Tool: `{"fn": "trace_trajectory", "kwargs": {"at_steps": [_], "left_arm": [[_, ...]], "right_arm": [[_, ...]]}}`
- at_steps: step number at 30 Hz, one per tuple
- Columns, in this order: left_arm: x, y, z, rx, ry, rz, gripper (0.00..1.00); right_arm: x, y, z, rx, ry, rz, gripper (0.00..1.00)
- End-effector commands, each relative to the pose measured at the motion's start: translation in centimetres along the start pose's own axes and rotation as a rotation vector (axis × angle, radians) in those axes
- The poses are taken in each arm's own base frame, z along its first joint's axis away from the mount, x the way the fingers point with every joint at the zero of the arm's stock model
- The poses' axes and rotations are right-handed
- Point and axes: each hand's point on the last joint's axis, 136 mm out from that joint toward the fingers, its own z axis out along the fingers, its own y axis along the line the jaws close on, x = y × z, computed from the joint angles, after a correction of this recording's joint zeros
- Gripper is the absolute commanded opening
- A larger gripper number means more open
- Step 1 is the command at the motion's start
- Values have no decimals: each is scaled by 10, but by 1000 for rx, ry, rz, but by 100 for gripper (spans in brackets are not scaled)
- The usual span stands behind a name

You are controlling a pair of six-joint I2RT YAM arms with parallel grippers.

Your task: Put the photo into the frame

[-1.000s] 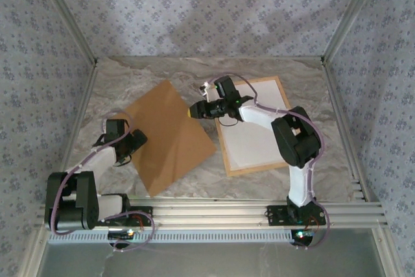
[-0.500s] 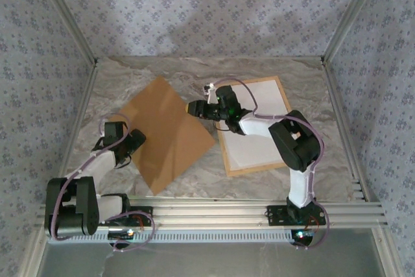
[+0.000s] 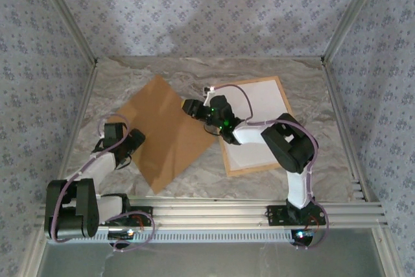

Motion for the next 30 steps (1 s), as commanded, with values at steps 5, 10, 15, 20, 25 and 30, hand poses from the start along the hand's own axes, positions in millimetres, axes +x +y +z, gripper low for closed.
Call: {"fn": "trace_trajectory", "kwargs": {"at_steps": [5,10,15,20,25,30], "left_arm": [[47,-51,7,302,211,44,90],[44,-51,6,296,205,55,90],[28,-50,-5,245,134,100,90],[13,-40,-15,147,61,140,90],[17,-33,-15,110,80,150,91],[25,-30,-10,107,120,139,93]], "right_arm": [[54,34,5,-24,78,79,37],[48,10,-2,87,164,-13,40],[41,-37,-22,292,305,-251,50],[27,-67,-27,438,422,-402,58],[22,-88,-23,519,503,-436,64],[22,-103,-18,554,554,-419,67]]}}
